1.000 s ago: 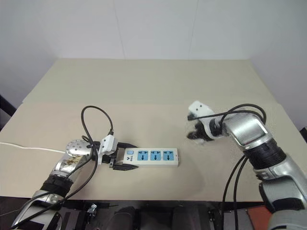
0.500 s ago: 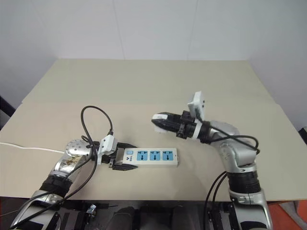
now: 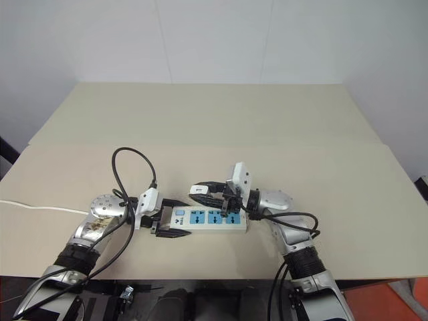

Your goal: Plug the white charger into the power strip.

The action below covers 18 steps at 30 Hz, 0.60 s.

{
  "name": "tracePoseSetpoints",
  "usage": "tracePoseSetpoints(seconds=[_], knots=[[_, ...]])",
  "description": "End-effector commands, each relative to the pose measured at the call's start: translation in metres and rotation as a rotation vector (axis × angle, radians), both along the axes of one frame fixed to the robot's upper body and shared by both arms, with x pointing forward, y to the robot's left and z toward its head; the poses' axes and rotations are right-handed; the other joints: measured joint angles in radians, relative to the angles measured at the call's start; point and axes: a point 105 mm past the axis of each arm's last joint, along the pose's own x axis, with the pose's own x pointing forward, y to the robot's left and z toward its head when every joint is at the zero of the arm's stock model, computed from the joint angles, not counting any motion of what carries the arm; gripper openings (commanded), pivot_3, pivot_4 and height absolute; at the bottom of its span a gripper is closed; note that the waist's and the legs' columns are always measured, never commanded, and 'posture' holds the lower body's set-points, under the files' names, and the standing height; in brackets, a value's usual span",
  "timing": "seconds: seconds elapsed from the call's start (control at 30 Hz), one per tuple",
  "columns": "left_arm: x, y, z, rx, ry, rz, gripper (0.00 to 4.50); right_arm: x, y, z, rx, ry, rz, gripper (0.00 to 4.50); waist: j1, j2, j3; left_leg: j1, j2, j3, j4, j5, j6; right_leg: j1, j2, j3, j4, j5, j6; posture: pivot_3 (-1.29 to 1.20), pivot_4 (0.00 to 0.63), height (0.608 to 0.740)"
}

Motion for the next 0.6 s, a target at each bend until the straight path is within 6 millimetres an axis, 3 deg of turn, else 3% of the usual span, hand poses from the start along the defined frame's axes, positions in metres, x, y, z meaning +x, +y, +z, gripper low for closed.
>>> tracePoseSetpoints(seconds=[0.03, 0.6], knots=[[-0.001, -0.001, -0.001, 0.018, -0.003, -0.014, 3.31, -0.006, 0.009, 0.004, 0.011, -0.029, 0.053, 1.15, 0.0, 0.0, 0.0, 0.0, 0.0, 0.0, 0.0, 0.0, 0.0, 0.0, 0.0, 0.0, 0.0, 0.0, 0.0, 0.0, 0.15, 0.74], [-0.003, -0.004, 0.0, 0.016, 0.001, -0.024, 3.31, 0.0, 0.014, -0.006, -0.008, -0.022, 0.05, 1.15, -0.001, 0.0, 0.0, 0.006, 0.0, 0.0, 0.0, 0.0, 0.0, 0.007, 0.0, 0.0, -0.001, 0.0, 0.0, 0.0, 0.15, 0.74]])
